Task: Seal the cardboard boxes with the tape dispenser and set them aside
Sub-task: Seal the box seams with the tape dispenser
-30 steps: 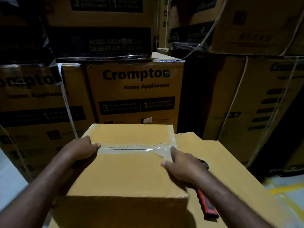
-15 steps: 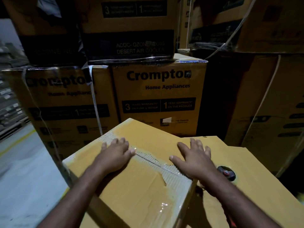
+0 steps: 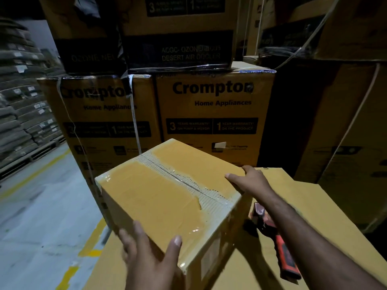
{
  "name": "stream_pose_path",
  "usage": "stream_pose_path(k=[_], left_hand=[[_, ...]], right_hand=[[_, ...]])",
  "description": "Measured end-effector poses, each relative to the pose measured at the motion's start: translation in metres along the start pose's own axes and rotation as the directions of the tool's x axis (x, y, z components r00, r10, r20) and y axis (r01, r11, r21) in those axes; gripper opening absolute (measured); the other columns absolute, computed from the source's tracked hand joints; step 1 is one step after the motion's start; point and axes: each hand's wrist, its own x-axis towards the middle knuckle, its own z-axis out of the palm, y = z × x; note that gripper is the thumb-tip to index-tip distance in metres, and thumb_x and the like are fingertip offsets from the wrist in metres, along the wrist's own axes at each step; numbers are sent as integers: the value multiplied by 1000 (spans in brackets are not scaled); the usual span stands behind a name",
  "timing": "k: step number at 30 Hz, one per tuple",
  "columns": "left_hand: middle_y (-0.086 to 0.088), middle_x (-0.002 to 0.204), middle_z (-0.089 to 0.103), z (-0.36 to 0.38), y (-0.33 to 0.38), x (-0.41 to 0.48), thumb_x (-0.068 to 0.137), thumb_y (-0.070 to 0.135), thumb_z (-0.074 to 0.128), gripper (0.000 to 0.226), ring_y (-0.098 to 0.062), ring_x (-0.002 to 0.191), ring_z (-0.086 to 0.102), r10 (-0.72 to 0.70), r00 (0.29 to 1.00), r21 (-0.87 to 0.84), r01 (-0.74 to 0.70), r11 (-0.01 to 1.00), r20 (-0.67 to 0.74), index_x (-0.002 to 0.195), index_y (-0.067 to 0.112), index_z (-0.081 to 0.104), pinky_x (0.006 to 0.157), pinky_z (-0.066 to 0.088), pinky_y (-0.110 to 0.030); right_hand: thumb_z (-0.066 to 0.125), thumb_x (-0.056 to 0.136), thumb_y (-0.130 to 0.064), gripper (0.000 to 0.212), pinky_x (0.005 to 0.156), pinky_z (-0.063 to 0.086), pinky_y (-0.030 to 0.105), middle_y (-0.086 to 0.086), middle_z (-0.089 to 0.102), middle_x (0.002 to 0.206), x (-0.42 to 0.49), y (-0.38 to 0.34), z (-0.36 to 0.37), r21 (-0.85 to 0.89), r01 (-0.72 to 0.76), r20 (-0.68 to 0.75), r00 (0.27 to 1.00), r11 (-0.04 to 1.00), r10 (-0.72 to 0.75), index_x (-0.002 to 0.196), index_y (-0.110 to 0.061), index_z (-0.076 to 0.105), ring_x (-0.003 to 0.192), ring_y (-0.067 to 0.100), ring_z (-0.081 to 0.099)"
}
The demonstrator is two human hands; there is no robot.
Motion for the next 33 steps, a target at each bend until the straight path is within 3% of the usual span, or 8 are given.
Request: stream_pose_path(k=[3, 9, 12, 16, 21, 23, 26, 33], left_hand=[[21, 163, -10, 7, -1, -8, 82, 49, 78, 119, -15, 156, 10, -71, 997, -333, 65, 941, -7, 160, 35, -10, 126, 17, -40], [2, 160, 39, -14, 13, -4, 93, 18, 73, 68, -22, 144, 37, 133, 981, -394, -180, 901, -144, 152, 31, 42, 118, 33, -48], [5, 143, 55, -23, 27, -15, 93, 11, 71, 50, -18, 132, 48, 251, 955, -413, -294, 862, -158, 135, 34, 58, 110, 43, -55], [5, 135, 61, -38, 59, -21, 91, 4, 68, 47, -26, 128, 57, 335, 930, -503, -364, 784, -151, 131, 30, 64, 104, 48, -56], [-1, 120, 72, -11, 112, -26, 92, 0, 64, 35, -30, 111, 67, 517, 856, -571, -426, 702, -3, 114, 25, 73, 75, 63, -36], [0, 112, 73, 11, 139, -37, 92, 1, 63, 31, -26, 98, 68, 591, 804, -576, -452, 681, 67, 110, 24, 74, 63, 62, -27], [-12, 110, 70, 49, 178, -56, 92, 10, 64, 23, -23, 86, 68, 651, 738, -594, -448, 669, 176, 110, 21, 74, 56, 60, -26], [-10, 126, 67, 175, 223, -123, 97, 11, 62, 34, -27, 103, 69, 643, 588, -622, -281, 731, 490, 129, 22, 65, 73, 63, -33]], right_hand=[[75, 82, -52, 85, 102, 48, 41, 11, 47, 148, -4, -8, -8, 72, 73, 36, 996, 995, -76, 149, -12, 42, 129, 30, 50], [69, 79, -62, 71, 75, 58, 38, 10, 53, 127, -24, -7, -43, -89, 169, 40, 985, 982, -166, 127, -11, 56, 97, 21, 60], [68, 62, -71, 67, 65, 61, 40, 6, 60, 109, -45, 2, -79, 33, 238, 6, 971, 971, -238, 107, -21, 60, 84, 20, 64], [82, 66, -61, 76, 68, 59, 36, 2, 56, 122, -75, 21, -151, 254, 312, 7, 946, 916, -324, 126, -22, 55, 98, 22, 63], [89, 56, -60, 126, 110, 39, 33, -2, 33, 156, -112, 67, -223, 280, 314, 54, 938, 907, -341, 155, -30, 17, 136, 18, 42], [88, 68, -39, 117, 113, 25, 27, -10, 25, 161, -129, 92, -250, 186, 351, 6, 933, 917, -359, 158, -32, 14, 143, 6, 25], [84, 75, -32, 86, 109, 36, 23, -18, 41, 150, -156, 134, -296, 85, 323, -153, 939, 942, -308, 149, -39, 42, 130, -5, 33], [86, 75, -29, 68, 96, 48, 26, -17, 52, 140, -223, 246, -365, 88, 152, -401, 910, 984, -105, 135, -43, 57, 125, 3, 50]])
